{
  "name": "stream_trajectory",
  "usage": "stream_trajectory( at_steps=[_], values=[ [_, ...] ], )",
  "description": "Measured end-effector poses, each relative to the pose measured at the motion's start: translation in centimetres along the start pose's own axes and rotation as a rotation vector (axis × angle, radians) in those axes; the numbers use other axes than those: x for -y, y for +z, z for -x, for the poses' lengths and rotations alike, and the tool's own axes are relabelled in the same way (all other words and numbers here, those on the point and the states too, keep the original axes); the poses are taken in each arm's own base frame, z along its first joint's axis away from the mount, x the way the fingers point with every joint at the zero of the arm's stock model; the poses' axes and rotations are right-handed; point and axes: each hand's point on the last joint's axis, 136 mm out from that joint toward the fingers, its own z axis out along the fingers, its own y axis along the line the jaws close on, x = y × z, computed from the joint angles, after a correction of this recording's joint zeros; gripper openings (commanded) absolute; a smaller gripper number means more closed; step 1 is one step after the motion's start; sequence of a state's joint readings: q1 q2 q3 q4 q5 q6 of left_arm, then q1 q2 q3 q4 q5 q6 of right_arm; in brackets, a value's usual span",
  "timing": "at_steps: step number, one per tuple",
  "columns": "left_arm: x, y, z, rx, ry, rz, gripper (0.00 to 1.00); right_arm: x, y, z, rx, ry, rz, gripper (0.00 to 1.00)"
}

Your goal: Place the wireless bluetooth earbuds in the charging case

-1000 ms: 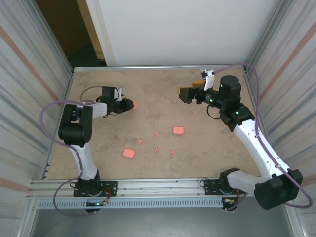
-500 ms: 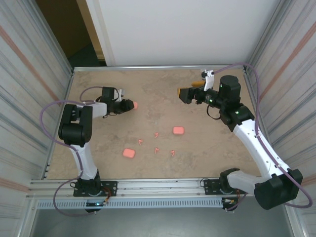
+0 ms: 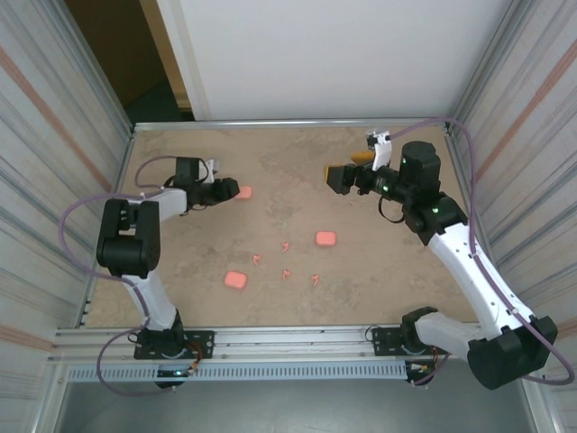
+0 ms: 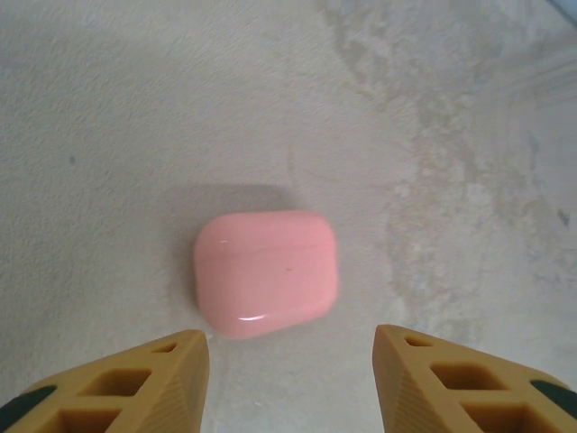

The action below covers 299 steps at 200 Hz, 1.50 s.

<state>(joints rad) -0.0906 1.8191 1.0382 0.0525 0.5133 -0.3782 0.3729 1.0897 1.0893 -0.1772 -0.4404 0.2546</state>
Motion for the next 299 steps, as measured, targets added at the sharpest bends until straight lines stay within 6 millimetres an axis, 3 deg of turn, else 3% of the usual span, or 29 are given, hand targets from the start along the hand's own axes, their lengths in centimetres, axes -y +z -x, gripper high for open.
stream_trajectory(
  at_steps=[26,77,132,183,231,299],
  values=[
    [2.2,-2.8,1.5,0.072,0.042,-0.029,0.53,-2.0,0.3,-1.5,-0.023,-0.079,0.036,0.99],
    [5.6,-9.3,3.4,0.232,0.124,-0.054,0.62,-5.9,1.8,-6.6,-0.113,-0.211,0.138,0.99],
    [7.2,-14.2,3.4,0.354,0.195,-0.036,0.71,-10.0,3.9,-10.2,-0.15,-0.303,0.231,0.99],
    [7.7,-18.1,3.0,0.473,0.254,0.013,0.82,-11.2,6.3,-14.9,-0.222,-0.324,0.255,0.99],
    [7.1,-20.5,2.7,0.549,0.284,0.097,0.86,-12.1,7.7,-20.5,-0.308,-0.389,0.258,1.0],
    [5.7,-20.7,2.3,0.552,0.296,0.177,0.87,-13.5,9.6,-28.2,-0.385,-0.559,0.294,0.93]
  ],
)
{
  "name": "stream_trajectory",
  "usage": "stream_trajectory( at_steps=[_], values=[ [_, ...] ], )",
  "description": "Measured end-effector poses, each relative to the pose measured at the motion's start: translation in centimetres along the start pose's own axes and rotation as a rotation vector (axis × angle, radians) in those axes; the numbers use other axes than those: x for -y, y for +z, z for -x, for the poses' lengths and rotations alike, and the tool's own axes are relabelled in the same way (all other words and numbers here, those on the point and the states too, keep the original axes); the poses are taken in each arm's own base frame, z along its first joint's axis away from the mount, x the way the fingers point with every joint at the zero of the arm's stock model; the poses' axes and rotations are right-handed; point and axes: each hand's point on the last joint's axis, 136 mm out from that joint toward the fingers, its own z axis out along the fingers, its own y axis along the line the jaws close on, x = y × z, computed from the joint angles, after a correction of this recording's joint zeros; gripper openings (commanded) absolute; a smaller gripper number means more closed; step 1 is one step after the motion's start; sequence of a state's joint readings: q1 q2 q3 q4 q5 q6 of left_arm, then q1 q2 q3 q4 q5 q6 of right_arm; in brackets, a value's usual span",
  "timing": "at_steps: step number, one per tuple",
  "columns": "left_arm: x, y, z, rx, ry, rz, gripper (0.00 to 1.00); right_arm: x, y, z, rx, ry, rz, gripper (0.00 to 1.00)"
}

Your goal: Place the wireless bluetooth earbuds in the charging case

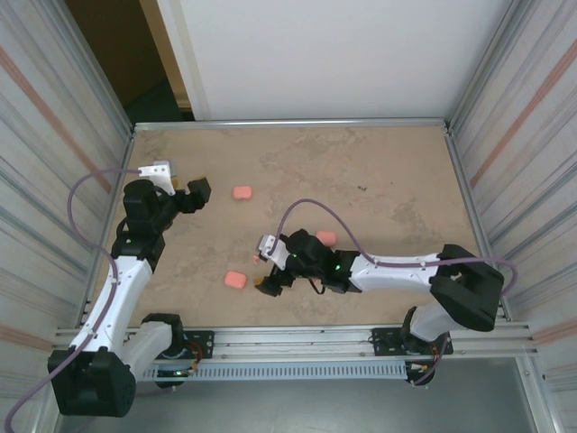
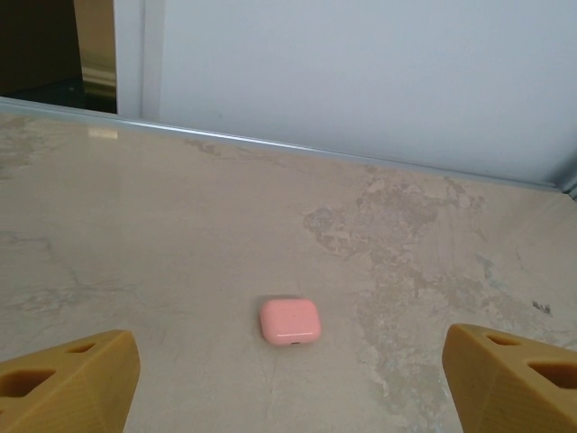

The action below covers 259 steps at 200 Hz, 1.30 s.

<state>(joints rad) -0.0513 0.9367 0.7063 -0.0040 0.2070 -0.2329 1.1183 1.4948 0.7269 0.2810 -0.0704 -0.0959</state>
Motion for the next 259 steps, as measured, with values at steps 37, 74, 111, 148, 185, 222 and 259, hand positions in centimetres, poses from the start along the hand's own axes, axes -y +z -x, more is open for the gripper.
stream_trajectory(
  at_steps=[37,74,111,148,185,222,259],
  values=[
    [-0.4,0.0,0.1,0.003,0.01,0.016,0.87,-1.5,2.3,-1.7,-0.052,-0.078,0.026,0.9],
    [-0.6,0.0,0.0,-0.001,0.022,0.026,0.87,-2.1,4.8,-1.6,-0.076,-0.121,0.043,0.88],
    [-0.7,-0.3,-0.1,-0.002,0.027,0.035,0.87,-2.3,6.9,-0.8,-0.091,-0.13,0.051,0.87],
    [-0.7,-0.5,0.1,0.006,0.036,0.04,0.88,-3.0,8.4,-1.4,-0.138,-0.136,0.068,0.86],
    [-0.8,-0.5,-0.3,-0.002,0.034,0.044,0.88,-3.3,9.2,-1.9,-0.172,-0.136,0.079,0.86],
    [-1.0,-0.4,-0.7,-0.013,0.032,0.046,0.88,-3.3,9.8,-2.4,-0.205,-0.134,0.082,0.83],
    [-1.0,-0.4,-0.7,-0.013,0.032,0.046,0.88,-3.3,10.4,-3.0,-0.235,-0.131,0.085,0.79]
  ],
)
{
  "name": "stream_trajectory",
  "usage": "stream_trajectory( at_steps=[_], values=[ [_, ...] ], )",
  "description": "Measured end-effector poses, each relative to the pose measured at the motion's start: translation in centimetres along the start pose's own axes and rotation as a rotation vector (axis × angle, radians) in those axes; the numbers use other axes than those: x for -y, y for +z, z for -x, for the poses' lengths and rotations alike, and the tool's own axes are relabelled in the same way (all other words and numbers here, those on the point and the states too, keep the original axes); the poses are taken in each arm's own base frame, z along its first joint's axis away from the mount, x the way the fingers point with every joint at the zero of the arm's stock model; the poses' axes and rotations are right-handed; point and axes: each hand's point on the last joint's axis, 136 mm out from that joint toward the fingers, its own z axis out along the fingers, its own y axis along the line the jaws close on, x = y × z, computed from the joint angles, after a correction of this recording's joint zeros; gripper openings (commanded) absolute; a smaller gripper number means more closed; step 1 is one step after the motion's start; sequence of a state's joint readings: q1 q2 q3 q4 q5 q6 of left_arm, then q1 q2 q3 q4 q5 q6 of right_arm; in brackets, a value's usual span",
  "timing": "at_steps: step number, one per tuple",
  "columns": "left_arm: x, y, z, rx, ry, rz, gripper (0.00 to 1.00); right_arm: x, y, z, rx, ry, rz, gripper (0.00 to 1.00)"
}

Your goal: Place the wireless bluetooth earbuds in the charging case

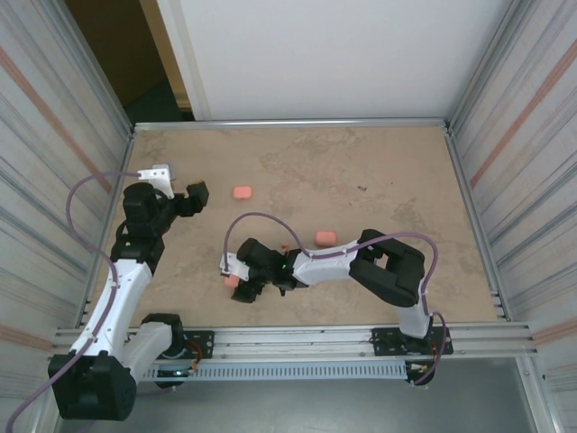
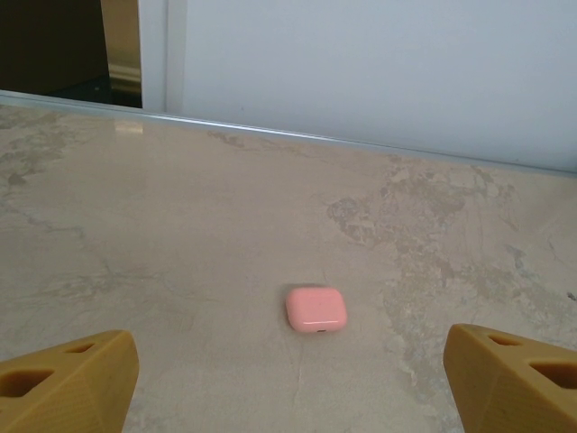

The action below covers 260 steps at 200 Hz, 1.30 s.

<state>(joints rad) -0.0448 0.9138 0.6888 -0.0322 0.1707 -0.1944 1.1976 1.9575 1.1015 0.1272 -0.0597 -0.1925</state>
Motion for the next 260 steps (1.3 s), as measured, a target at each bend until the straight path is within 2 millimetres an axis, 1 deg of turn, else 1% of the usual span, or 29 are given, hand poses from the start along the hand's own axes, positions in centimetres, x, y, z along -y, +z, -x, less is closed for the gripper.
stream_trajectory(
  at_steps=[37,54,77,116,135,156,180,201,225,247,260],
  values=[
    [0.0,0.0,-0.1,-0.001,0.0,0.0,0.88,-0.1,0.5,-0.8,-0.023,0.007,0.007,0.71],
    [-0.1,0.1,-0.2,-0.003,-0.001,0.001,0.88,0.0,0.5,-0.8,-0.023,0.011,0.011,0.68],
    [-0.1,0.1,-0.3,-0.004,-0.001,0.001,0.88,-0.1,0.5,-0.8,-0.022,0.015,0.019,0.67],
    [-0.1,0.1,-0.3,-0.004,0.0,0.001,0.88,0.0,0.8,-0.6,-0.02,0.022,0.022,0.6],
    [-0.1,0.1,-0.3,-0.004,-0.001,0.001,0.88,0.1,0.9,-0.5,-0.02,0.033,0.025,0.5],
    [-0.1,0.1,-0.3,-0.004,0.0,0.0,0.88,0.6,0.9,-0.5,-0.018,0.044,0.015,0.43],
    [-0.1,0.1,-0.3,-0.004,0.0,0.0,0.88,1.5,0.9,-0.5,-0.014,0.055,-0.002,0.4],
    [0.0,0.0,-0.3,-0.003,0.0,-0.003,0.88,2.3,0.7,-0.6,-0.01,0.064,-0.017,0.39],
    [0.4,-0.2,-0.2,-0.001,0.0,-0.021,0.88,3.3,-0.7,0.0,0.012,0.06,-0.037,0.39],
    [1.0,-0.5,0.2,-0.001,0.001,-0.049,0.88,4.7,-3.0,1.9,0.074,0.048,-0.066,0.39],
    [1.5,-0.8,0.7,0.004,0.004,-0.072,0.88,5.9,-4.9,3.5,0.128,0.037,-0.092,0.39]
  ],
)
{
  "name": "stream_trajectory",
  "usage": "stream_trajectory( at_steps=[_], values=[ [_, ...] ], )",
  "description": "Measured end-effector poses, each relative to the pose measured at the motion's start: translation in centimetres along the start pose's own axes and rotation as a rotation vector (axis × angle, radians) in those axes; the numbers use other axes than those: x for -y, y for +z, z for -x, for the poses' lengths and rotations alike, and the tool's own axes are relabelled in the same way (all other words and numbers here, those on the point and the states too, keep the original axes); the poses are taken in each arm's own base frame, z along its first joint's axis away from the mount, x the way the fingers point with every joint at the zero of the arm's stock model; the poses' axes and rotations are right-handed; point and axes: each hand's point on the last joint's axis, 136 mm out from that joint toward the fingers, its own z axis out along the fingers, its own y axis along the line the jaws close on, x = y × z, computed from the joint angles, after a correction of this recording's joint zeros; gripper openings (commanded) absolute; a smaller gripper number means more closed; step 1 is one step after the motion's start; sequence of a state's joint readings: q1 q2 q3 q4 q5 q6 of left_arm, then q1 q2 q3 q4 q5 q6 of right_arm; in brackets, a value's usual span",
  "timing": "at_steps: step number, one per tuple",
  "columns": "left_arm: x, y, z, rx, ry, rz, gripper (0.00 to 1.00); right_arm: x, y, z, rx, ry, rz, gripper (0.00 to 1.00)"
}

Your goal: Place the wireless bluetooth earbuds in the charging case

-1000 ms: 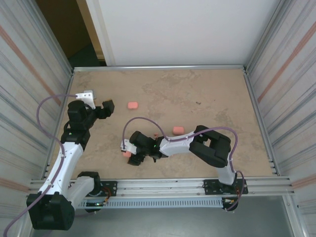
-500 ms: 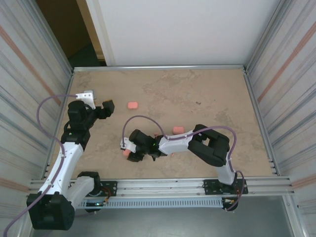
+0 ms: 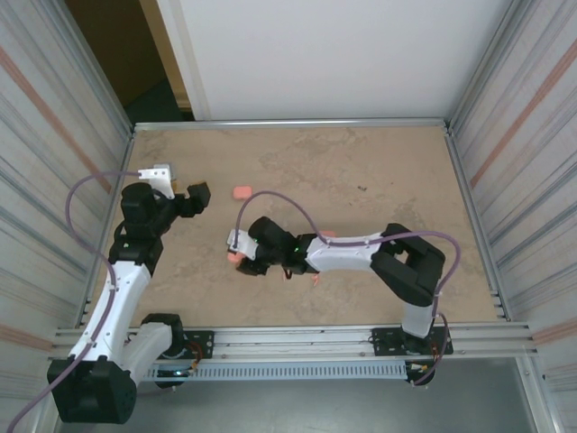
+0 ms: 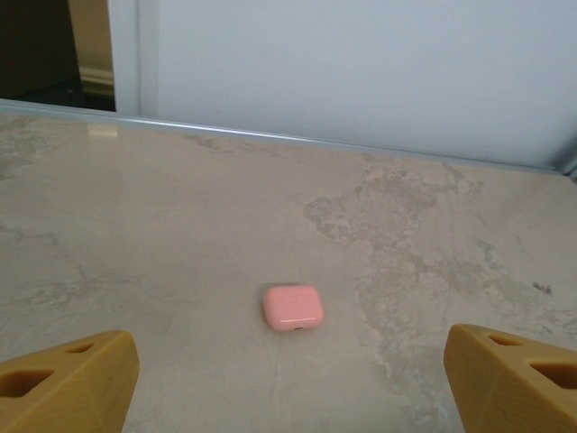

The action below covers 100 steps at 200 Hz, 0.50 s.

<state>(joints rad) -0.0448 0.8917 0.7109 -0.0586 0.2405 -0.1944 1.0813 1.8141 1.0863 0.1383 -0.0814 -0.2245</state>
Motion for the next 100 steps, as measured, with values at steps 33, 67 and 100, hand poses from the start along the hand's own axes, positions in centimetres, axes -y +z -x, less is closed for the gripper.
stream_trajectory(
  at_steps=[33,67,100],
  values=[
    [1.7,-0.7,1.4,0.013,0.008,-0.078,0.88,3.7,-4.6,4.2,0.133,-0.037,-0.08,0.39],
    [3.9,-1.5,2.6,0.014,0.015,-0.184,0.88,6.6,-8.9,6.4,0.21,-0.11,-0.161,0.38],
    [6.5,-2.2,3.7,0.01,0.018,-0.325,0.88,8.6,-12.5,7.8,0.244,-0.204,-0.247,0.38]
  ],
)
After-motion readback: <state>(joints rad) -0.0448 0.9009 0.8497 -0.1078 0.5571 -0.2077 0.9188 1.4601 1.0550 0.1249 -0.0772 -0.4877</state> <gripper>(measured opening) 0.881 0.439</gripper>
